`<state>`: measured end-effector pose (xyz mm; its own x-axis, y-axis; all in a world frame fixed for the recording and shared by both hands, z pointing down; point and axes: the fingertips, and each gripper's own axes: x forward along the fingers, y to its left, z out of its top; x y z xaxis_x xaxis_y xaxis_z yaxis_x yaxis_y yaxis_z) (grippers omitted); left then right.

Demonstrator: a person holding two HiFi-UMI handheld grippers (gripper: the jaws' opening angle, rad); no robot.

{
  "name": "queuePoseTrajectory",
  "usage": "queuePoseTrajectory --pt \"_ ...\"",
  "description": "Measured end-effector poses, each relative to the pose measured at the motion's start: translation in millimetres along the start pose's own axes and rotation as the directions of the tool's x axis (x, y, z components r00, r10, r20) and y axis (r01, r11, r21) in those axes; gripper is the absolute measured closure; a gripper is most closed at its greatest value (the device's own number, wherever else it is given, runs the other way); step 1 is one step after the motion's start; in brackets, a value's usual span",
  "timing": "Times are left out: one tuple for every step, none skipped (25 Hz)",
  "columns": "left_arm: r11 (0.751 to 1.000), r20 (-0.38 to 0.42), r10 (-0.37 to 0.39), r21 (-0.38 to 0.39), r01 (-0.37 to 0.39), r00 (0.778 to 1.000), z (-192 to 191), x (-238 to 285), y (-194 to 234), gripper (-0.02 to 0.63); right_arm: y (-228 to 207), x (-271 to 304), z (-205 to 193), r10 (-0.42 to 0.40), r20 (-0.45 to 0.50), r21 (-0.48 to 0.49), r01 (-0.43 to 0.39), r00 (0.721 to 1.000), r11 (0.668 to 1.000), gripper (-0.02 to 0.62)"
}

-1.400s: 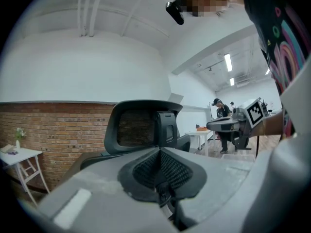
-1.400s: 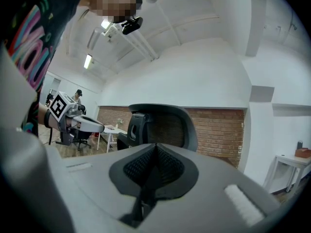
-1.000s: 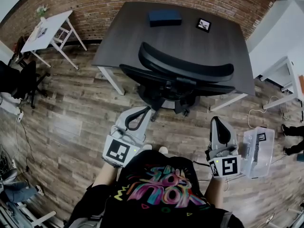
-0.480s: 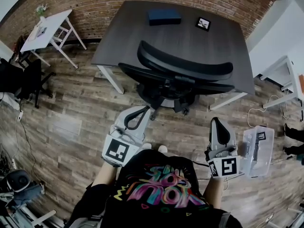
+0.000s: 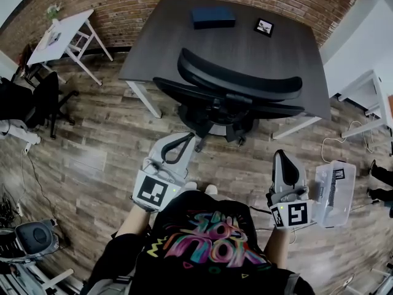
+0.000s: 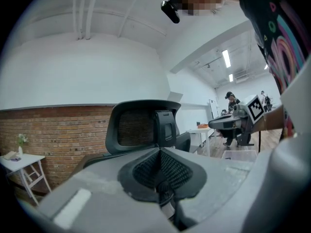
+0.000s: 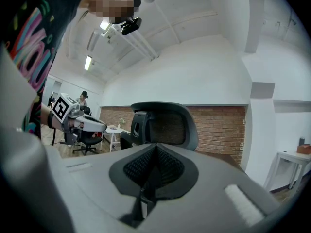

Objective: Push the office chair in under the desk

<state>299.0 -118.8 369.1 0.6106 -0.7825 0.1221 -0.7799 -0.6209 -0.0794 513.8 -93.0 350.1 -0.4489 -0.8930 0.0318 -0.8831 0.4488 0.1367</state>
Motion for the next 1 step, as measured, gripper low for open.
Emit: queuePoseTrajectory --pt "1.000 0.001 -0.003 0.007 0.003 1.000 0.2 0.7 -0.4 0.604 -0.8 -0.7 -0.5 -0.001 -0.001 0.001 0.001 1.000 1.000 0.595"
